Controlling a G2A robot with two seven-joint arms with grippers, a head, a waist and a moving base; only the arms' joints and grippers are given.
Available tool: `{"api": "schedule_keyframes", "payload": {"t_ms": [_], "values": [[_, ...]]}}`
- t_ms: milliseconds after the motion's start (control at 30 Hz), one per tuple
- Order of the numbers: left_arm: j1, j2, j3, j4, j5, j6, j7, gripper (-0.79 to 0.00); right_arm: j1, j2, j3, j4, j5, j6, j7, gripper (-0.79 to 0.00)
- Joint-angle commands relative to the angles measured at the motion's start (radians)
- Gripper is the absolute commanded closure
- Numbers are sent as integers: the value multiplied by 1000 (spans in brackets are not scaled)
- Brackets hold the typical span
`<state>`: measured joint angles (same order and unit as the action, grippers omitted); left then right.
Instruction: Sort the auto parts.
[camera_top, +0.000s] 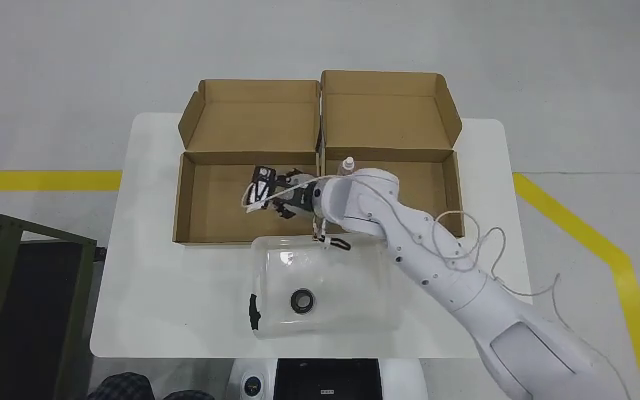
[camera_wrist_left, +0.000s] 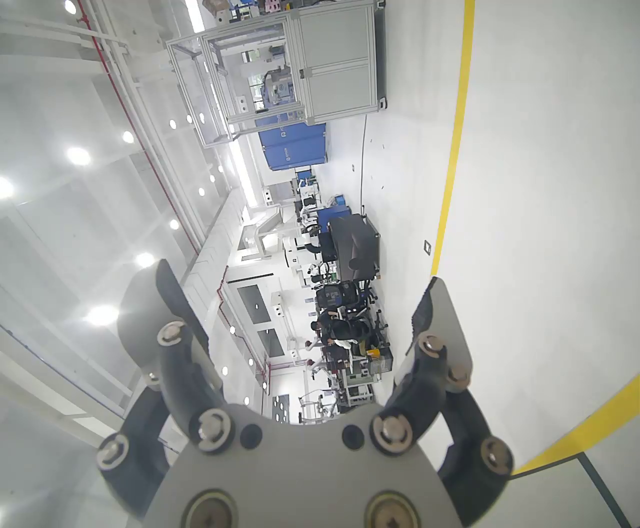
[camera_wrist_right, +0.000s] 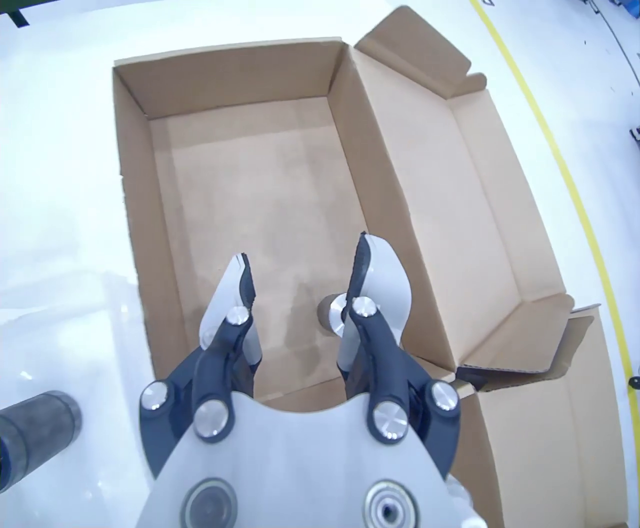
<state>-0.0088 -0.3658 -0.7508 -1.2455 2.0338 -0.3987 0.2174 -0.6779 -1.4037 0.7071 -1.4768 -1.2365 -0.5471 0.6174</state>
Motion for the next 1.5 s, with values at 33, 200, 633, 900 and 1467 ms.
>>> {"api": "schedule_keyframes", "payload": {"t_ms": [33, 200, 633, 900, 1467], "values": [[0, 0, 0, 0, 0, 0, 0, -785, -83, 26, 41, -115, -21, -39, 23, -363], [0, 0, 0, 0, 0, 0, 0, -785, -210, 65, 98, -268, -58, -128, 50, -363], [0, 0, 0, 0, 0, 0, 0, -785, -447, 129, 169, -471, -156, -274, 13, -376], [0, 0, 0, 0, 0, 0, 0, -785, -528, 154, 197, -505, -186, -333, -20, -376], [0, 0, 0, 0, 0, 0, 0, -785, -590, 191, 226, -499, -208, -406, -11, -388]]}}
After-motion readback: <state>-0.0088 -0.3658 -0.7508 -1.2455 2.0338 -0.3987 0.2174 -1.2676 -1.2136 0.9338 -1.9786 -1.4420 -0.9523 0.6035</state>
